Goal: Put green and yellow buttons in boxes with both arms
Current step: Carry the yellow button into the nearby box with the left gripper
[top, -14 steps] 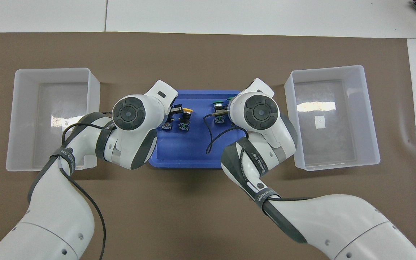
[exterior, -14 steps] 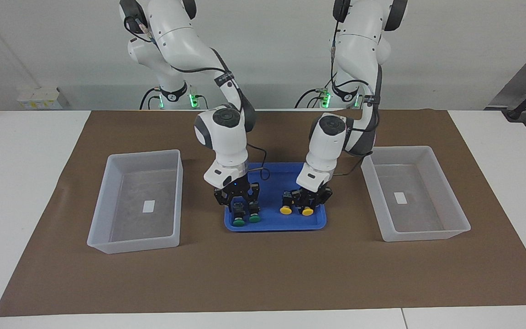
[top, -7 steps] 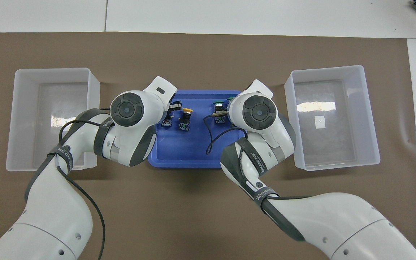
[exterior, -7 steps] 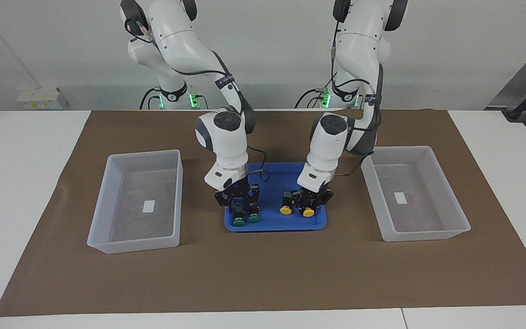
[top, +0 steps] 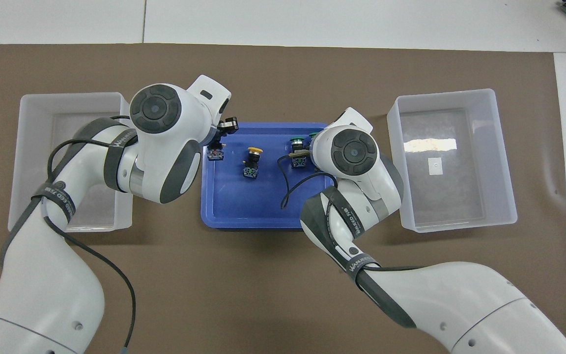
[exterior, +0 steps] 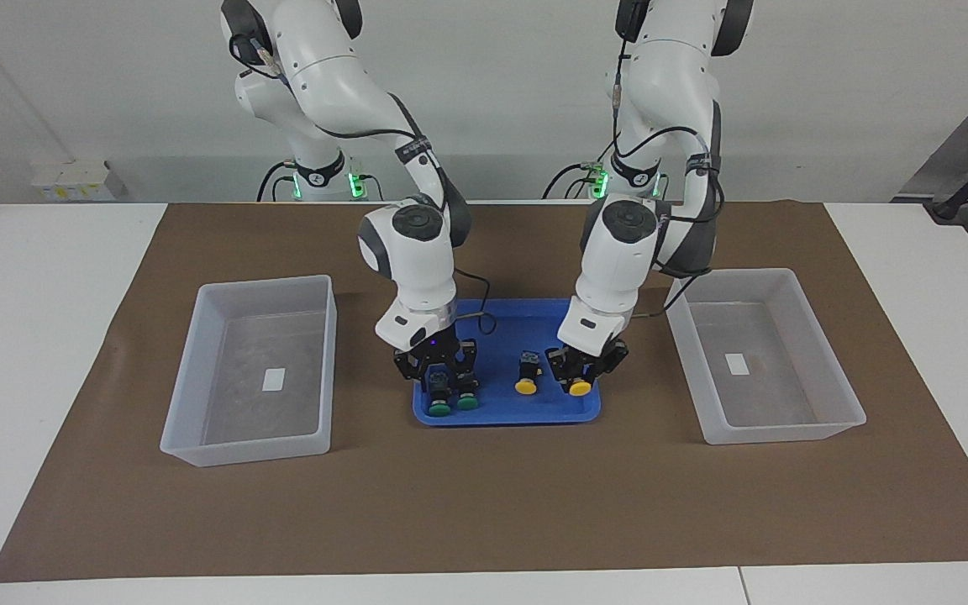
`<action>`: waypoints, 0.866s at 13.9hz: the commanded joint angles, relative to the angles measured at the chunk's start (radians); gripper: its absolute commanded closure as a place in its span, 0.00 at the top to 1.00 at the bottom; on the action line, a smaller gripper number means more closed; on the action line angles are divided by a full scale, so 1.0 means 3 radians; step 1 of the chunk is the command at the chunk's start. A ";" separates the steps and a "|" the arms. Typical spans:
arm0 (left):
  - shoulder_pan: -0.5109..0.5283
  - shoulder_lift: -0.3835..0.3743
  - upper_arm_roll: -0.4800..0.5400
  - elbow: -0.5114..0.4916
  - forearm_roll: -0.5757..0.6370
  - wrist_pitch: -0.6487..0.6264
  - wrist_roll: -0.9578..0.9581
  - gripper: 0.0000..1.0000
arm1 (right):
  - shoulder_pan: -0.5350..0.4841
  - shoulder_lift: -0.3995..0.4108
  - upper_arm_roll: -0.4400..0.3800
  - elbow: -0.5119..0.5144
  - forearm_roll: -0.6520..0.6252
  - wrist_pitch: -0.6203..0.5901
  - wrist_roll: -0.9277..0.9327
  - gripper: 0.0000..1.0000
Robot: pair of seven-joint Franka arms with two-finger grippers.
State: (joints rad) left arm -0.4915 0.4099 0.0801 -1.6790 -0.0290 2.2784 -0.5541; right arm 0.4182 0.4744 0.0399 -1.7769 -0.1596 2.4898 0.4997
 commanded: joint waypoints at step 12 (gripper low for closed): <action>0.1407 -0.0216 0.0009 0.0341 -0.0072 -0.0856 0.1774 0.00 | -0.0024 0.0121 0.0010 -0.0024 -0.0209 0.0327 0.0119 0.56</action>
State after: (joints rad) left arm -0.1203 0.3699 0.0870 -1.5353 -0.0320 2.0179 -0.1097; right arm 0.4160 0.5035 0.0386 -1.7758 -0.1868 2.5564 0.5009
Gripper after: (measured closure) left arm 0.599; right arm 0.441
